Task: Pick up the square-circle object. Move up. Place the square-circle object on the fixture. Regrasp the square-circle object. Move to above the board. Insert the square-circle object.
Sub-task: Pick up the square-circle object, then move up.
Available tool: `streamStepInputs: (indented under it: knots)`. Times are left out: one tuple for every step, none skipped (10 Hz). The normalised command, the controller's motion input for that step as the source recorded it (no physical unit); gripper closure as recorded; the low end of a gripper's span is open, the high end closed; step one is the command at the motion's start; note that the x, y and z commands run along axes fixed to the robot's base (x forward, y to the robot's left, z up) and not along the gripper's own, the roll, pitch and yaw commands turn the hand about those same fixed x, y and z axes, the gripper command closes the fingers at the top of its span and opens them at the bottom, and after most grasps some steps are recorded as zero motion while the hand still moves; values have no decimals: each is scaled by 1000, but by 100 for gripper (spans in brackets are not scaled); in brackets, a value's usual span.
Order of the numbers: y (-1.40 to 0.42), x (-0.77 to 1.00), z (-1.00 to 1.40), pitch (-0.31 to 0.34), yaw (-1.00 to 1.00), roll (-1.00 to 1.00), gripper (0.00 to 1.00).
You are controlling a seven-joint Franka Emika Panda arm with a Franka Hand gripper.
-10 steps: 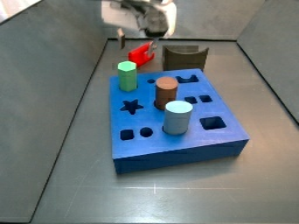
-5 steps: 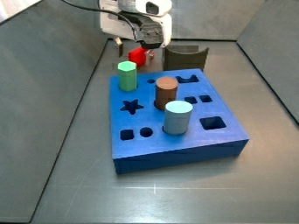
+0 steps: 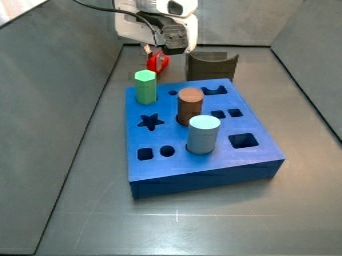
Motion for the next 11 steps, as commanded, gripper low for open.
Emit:
streamStepInputs:
  knots:
    - [0,0,0,0,0,0,100]
    - [0,0,0,0,0,0,100]
    - [0,0,0,0,0,0,100]
    - [0,0,0,0,0,0,100]
    - [0,0,0,0,0,0,100]
    - [0,0,0,0,0,0,100]
    - [0,0,0,0,0,0,100]
    - [0,0,0,0,0,0,100]
    - [0,0,833,0,0,0,100]
    - [-2,-29,838,39,-32,-3,100]
    - [-1,-51,745,60,-33,-3,100]
